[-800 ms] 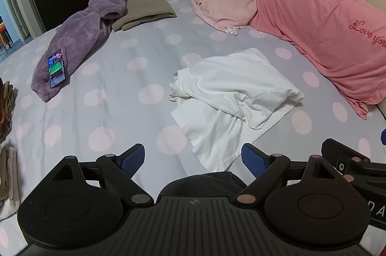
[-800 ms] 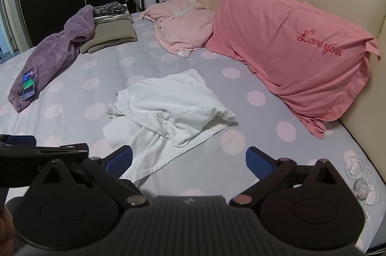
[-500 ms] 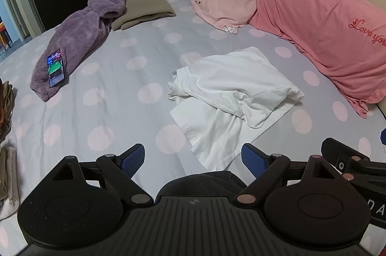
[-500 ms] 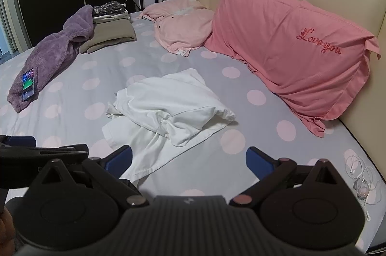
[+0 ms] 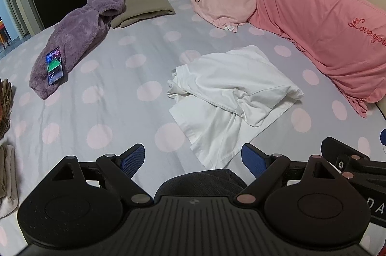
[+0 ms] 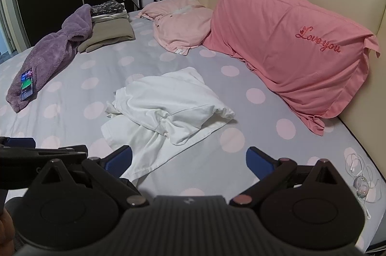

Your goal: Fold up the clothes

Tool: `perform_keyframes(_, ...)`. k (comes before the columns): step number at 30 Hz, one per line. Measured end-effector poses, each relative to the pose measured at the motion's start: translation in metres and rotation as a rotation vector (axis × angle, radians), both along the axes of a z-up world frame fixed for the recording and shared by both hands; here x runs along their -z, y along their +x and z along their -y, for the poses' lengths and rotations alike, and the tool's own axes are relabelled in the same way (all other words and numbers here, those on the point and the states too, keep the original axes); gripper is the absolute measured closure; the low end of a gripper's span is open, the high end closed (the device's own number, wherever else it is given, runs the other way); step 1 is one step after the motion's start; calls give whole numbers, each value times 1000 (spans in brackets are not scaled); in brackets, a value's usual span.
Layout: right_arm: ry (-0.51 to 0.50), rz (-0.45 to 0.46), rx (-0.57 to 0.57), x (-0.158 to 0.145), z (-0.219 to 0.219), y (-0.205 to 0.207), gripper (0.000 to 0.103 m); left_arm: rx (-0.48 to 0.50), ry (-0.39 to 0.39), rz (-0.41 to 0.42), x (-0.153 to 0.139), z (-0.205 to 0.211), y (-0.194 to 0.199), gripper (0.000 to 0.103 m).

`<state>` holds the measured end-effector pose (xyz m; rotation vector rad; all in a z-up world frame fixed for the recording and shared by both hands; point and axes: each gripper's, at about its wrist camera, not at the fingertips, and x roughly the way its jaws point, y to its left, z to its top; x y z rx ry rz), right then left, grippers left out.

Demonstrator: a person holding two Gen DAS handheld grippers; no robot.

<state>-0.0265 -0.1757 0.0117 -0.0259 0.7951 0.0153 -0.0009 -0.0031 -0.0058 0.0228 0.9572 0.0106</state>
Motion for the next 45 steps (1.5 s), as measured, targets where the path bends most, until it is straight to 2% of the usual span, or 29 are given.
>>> perform_keyframes(45, -15, 6, -5, 4, -1, 5, 2, -10, -14, -9, 3, -4, 2, 15)
